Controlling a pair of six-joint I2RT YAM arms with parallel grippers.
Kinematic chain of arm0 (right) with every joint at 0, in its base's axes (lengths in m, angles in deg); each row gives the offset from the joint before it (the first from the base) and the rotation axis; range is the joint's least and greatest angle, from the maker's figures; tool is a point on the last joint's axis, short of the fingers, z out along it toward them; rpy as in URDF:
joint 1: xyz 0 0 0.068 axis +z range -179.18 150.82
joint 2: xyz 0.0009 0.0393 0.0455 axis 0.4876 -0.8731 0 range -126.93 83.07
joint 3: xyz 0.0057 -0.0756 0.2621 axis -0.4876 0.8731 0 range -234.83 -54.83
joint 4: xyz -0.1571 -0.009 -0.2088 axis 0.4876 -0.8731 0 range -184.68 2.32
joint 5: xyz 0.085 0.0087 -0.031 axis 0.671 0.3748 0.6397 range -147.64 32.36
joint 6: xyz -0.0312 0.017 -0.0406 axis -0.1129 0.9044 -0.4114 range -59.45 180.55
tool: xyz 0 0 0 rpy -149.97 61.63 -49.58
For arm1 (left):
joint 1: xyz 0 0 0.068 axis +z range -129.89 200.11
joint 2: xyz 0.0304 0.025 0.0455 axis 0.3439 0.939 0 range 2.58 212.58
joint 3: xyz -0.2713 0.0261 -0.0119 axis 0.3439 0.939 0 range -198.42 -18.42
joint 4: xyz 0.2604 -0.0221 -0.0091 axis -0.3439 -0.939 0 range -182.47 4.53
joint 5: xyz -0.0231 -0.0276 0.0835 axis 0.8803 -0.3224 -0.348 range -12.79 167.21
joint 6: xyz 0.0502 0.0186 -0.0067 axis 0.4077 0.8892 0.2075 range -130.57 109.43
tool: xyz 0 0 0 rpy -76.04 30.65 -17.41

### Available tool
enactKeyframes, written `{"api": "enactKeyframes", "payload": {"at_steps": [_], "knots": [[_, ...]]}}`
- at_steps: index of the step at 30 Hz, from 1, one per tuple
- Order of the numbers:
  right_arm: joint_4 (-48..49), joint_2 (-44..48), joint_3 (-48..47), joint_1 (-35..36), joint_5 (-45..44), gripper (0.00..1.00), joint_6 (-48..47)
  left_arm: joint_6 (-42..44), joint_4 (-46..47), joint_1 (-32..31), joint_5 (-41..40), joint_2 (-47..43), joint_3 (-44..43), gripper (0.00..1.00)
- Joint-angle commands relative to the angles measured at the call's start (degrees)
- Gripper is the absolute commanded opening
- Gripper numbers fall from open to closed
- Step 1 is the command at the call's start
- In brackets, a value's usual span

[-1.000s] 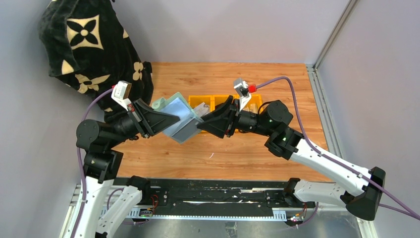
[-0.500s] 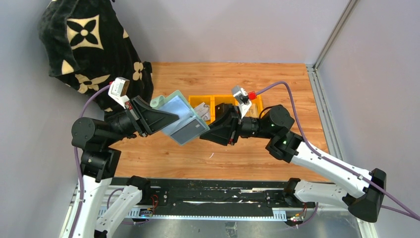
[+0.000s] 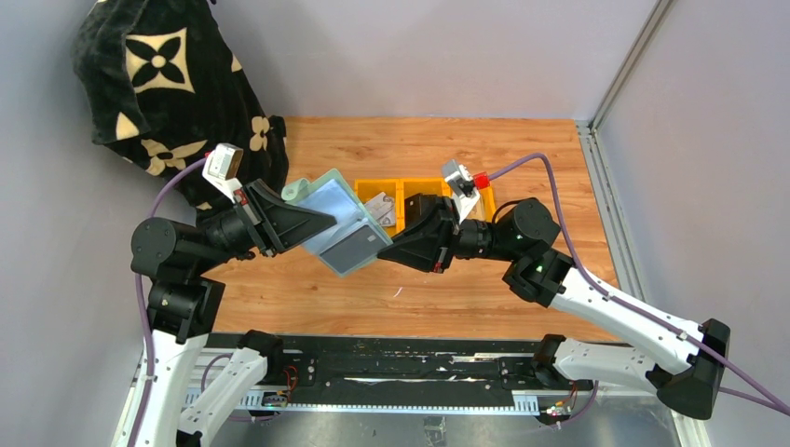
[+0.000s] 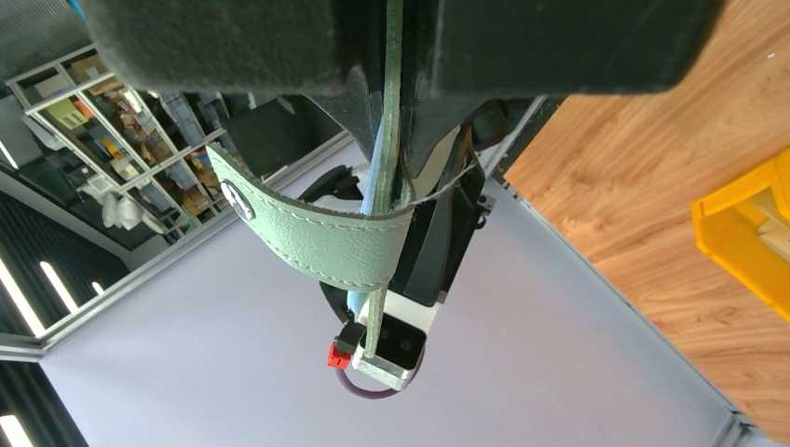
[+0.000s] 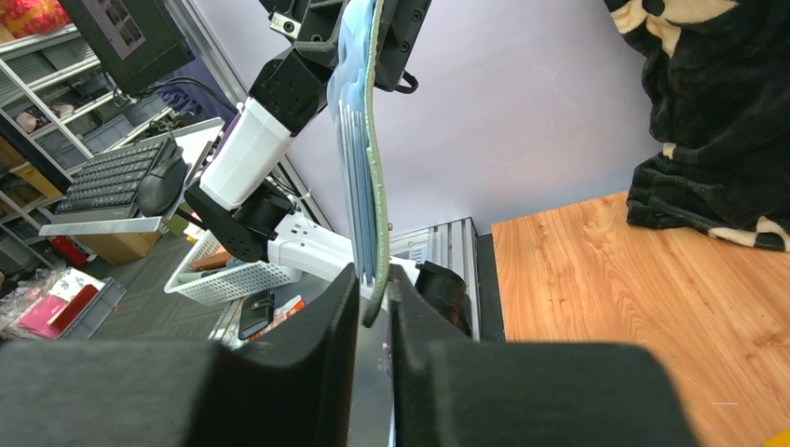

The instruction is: Take the credit cards out of the card holder

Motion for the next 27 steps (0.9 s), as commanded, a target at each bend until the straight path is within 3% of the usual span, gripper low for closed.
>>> {"api": "enactKeyframes", "payload": {"at_steps": [1, 3, 8, 16, 21, 24, 27], "knots": [[1.1, 0.4, -0.9, 0.7, 2.2, 0.23, -1.1, 0.1, 0.5, 0.3, 0.7, 0.3, -2.6, 0.00], [1.3, 0.3, -0.8, 0.8, 2.7, 0.28, -1.0, 0.0, 0.5, 0.3, 0.6, 0.4, -2.8, 0.00], [1.6, 0.4, -0.6, 0.9, 2.9, 0.29, -1.4, 0.2, 0.0, 0.3, 0.6, 0.4, -3.0, 0.00], [0.6, 0.1, -1.9, 0.9, 0.2, 0.15, -3.4, 0.2, -0.4, 0.3, 0.4, 0.3, -3.3, 0.00], [0.3, -1.1, -3.2, 0.9, -0.5, 0.13, -3.9, 0.0, -0.4, 0.3, 0.4, 0.3, -3.3, 0.00], [0.5, -1.5, -4.1, 1.1, -0.6, 0.14, -3.6, 0.1, -0.5, 0.3, 0.4, 0.2, -3.3, 0.00], [0.4, -1.9, -5.0, 1.4, 0.0, 0.23, -3.2, 0.1, -0.5, 0.3, 0.4, 0.1, -3.0, 0.00]]}}
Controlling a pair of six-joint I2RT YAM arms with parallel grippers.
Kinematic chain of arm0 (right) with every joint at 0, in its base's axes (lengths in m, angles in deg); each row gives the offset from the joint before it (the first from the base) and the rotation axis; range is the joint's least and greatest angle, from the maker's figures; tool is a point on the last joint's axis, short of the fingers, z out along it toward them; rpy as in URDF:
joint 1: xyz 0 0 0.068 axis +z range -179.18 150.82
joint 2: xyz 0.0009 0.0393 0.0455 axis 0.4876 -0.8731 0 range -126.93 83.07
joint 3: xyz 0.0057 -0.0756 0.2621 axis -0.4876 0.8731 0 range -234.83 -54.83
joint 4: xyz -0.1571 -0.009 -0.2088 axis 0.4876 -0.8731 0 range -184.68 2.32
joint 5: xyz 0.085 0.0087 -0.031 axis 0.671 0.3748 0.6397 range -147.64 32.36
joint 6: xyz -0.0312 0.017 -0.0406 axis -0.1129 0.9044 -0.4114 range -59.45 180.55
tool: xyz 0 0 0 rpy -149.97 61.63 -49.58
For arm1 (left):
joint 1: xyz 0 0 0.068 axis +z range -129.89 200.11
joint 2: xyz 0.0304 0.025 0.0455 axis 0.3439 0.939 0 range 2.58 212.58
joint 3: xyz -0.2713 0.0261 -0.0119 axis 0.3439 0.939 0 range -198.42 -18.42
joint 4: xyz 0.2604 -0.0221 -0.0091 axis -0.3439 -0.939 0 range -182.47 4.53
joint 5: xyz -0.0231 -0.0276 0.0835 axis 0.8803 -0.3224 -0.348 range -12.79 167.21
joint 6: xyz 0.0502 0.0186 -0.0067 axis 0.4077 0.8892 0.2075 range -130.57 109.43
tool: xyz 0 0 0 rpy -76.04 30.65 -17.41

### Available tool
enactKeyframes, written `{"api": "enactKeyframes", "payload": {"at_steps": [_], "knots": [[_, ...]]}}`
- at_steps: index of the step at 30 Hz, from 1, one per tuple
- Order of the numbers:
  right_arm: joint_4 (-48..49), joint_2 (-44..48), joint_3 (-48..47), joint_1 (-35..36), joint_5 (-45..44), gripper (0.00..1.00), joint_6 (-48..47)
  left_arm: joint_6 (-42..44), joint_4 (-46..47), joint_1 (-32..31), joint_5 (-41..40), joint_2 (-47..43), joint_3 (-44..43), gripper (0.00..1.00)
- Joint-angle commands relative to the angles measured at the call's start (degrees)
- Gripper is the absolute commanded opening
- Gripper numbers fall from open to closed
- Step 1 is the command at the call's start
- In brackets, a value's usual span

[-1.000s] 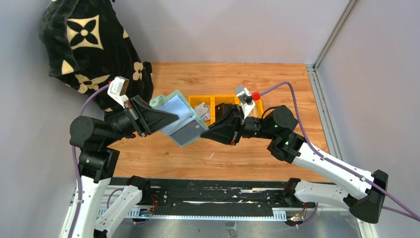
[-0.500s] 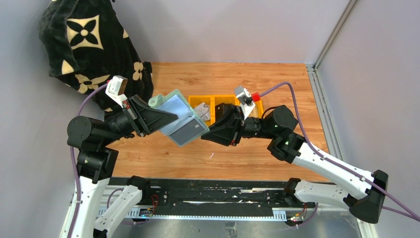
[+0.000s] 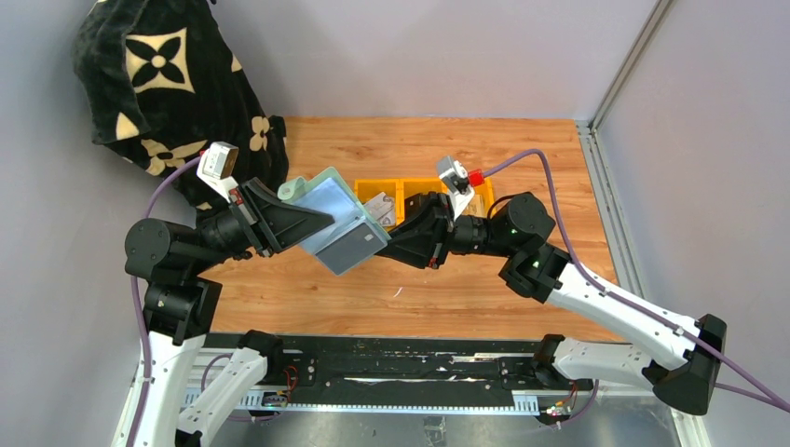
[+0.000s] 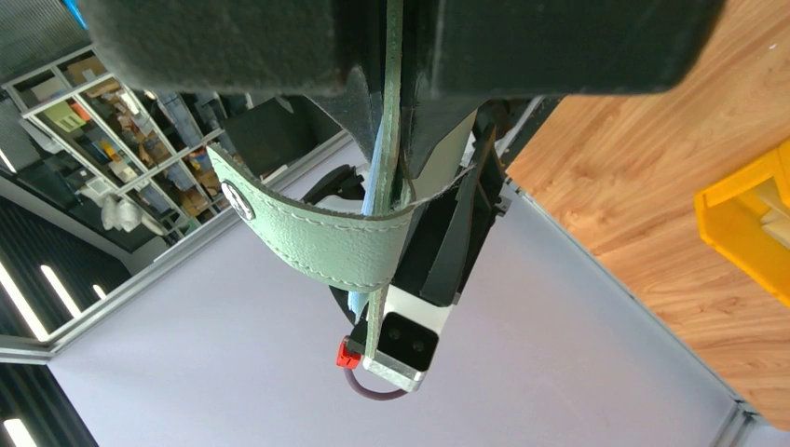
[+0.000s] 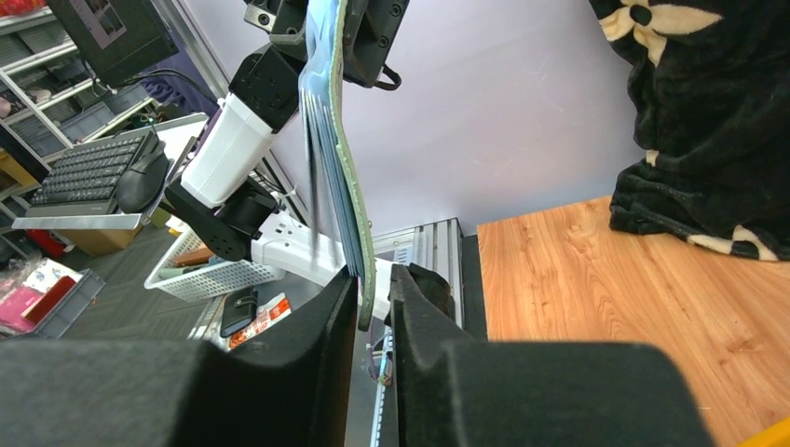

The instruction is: Take the credit cards out of the card holder

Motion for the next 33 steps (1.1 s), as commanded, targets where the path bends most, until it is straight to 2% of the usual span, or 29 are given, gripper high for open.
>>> {"api": "enactKeyframes", "payload": {"at_steps": [1, 9, 12, 16, 25, 29, 33], "knots": [[1.6, -0.2, -3.1, 1.3, 0.2, 0.26, -0.3, 0.1, -0.1, 0.3, 0.4, -0.3, -1.4, 0.00], [1.8, -0.3, -3.1, 1.7, 1.4, 0.40, 0.3, 0.6, 0.0, 0.3, 0.1, -0.4, -1.0, 0.00], [1.8, -0.8, -3.7, 1.8, 2.2, 0.49, 0.7, 0.9, -0.3, 0.3, 0.0, -0.5, -0.9, 0.00], [1.5, -2.2, -5.3, 1.8, 1.7, 0.53, 2.5, 1.5, -0.4, 0.2, 0.0, -0.7, -0.6, 0.00], [2.8, -6.2, -8.6, 2.1, 0.2, 0.77, 6.8, 3.3, -0.2, 0.3, 0.3, -1.6, 0.8, 0.00], [3.9, -6.8, -9.4, 3.4, -1.2, 0.80, 6.1, 4.8, -0.6, 0.2, 0.4, -2.0, 2.2, 0.00], [0.4, -8.7, -12.7, 6.6, -2.7, 0.81, 2.8, 7.1, -0.7, 0.2, 0.5, -2.1, 3.4, 0.00]]}}
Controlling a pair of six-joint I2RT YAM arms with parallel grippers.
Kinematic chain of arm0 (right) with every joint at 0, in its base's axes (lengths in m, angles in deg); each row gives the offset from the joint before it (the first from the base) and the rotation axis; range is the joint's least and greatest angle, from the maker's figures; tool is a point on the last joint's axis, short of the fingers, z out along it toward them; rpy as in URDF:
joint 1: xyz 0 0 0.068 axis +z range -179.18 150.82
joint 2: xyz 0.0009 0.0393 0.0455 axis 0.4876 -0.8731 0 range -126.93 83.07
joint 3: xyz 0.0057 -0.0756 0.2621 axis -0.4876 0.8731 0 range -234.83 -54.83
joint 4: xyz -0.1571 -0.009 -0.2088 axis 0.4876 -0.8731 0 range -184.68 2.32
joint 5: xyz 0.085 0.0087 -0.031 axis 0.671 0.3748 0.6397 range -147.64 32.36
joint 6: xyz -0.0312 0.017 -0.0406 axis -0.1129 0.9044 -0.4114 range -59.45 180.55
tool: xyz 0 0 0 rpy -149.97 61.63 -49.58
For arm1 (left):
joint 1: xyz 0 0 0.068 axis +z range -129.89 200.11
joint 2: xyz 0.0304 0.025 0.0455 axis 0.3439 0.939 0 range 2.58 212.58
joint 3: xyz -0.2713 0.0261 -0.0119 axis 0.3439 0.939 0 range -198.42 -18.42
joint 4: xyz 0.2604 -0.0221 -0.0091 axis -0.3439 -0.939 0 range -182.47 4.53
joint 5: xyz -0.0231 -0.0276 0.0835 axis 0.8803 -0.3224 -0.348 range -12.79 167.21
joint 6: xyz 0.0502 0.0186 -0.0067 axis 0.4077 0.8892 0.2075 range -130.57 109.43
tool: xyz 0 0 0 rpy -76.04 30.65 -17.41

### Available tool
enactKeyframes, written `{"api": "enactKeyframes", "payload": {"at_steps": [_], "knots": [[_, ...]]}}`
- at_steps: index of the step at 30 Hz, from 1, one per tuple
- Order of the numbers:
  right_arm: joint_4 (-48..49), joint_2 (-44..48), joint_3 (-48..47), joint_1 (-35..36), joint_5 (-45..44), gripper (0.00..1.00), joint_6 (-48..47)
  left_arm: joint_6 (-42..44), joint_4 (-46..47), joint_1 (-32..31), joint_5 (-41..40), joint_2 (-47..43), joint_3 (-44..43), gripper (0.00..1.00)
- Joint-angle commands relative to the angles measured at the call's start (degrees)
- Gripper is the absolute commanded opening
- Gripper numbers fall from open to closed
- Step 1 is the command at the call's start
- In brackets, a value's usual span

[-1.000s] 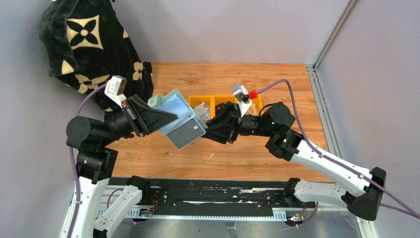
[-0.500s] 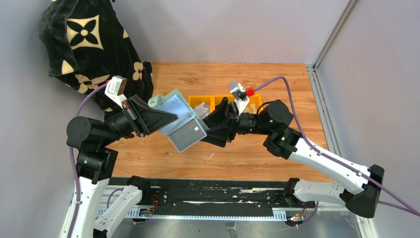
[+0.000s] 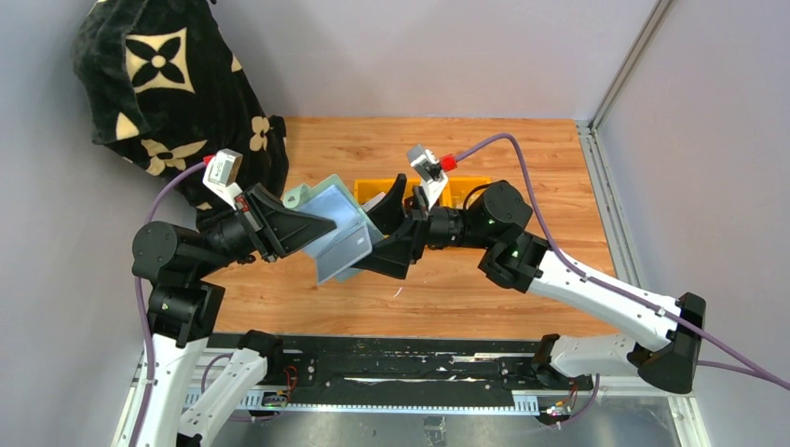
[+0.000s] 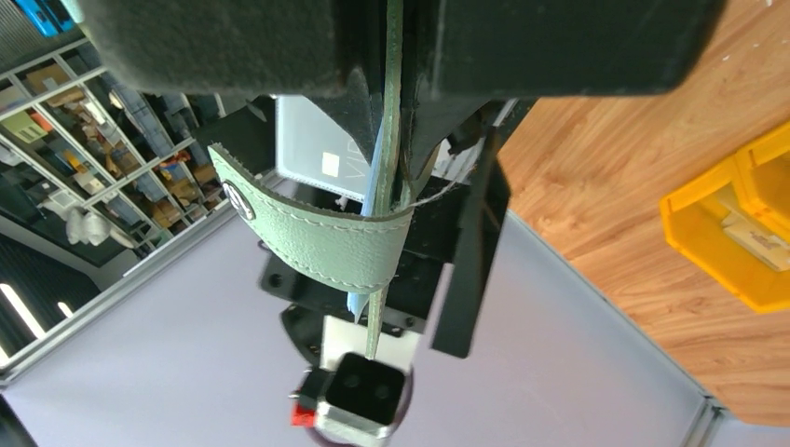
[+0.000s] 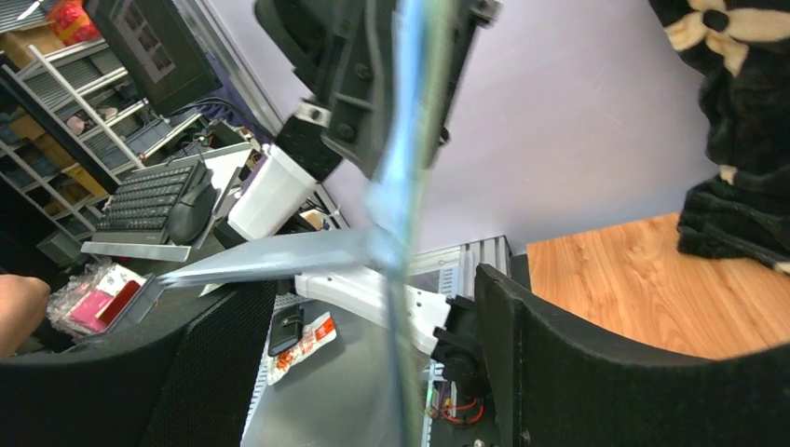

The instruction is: Take the credit cards out of the card holder

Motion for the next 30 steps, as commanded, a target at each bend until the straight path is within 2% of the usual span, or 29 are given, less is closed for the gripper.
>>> {"api": "enactKeyframes", "payload": {"at_steps": [1, 6, 12, 16, 19, 23, 26, 28, 29, 30], "knots": [[-2.0, -1.7, -5.8, 4.1, -2.9, 0.81, -3.8, 3.4, -0.4, 0.2, 0.3, -0.4, 1.2, 0.00], [-8.6, -3.4, -9.1, 6.1, -11.1, 0.81, -6.4, 3.6, -0.2, 0.3, 1.6, -0.6, 1.4, 0.00], [-9.4, -2.3, -8.2, 6.3, -15.9, 0.67, -7.2, 3.4, -0.1, 0.3, 2.4, -1.3, 0.9, 0.00], [-8.2, -1.7, -7.5, 6.3, -11.7, 0.62, -7.5, 2.7, 0.3, 0.2, 2.4, -1.3, 0.9, 0.00], [-7.6, 0.7, -4.8, 6.3, -4.2, 0.61, -9.3, 2.4, 0.4, 0.2, 3.1, -0.8, 0.1, 0.00], [-8.3, 5.5, -0.3, 6.3, 3.9, 0.55, -11.2, 0.9, 0.9, 0.2, 3.7, -0.1, -1.3, 0.00], [-9.3, 9.1, 2.5, 6.3, 4.8, 0.42, -13.7, 0.5, 0.9, 0.3, 4.0, 0.3, -2.5, 0.00], [-9.7, 10.7, 3.5, 6.3, 3.5, 0.26, -15.1, 0.2, 0.9, 0.2, 4.3, 0.6, -3.6, 0.00], [-10.1, 11.0, 3.5, 6.3, 3.3, 0.23, -15.4, 0.1, 0.7, 0.3, 4.5, 0.8, -4.1, 0.00], [-10.6, 11.2, 3.2, 6.3, 3.3, 0.25, -15.7, 0.2, 0.3, 0.2, 4.6, 1.0, -4.7, 0.00]]}}
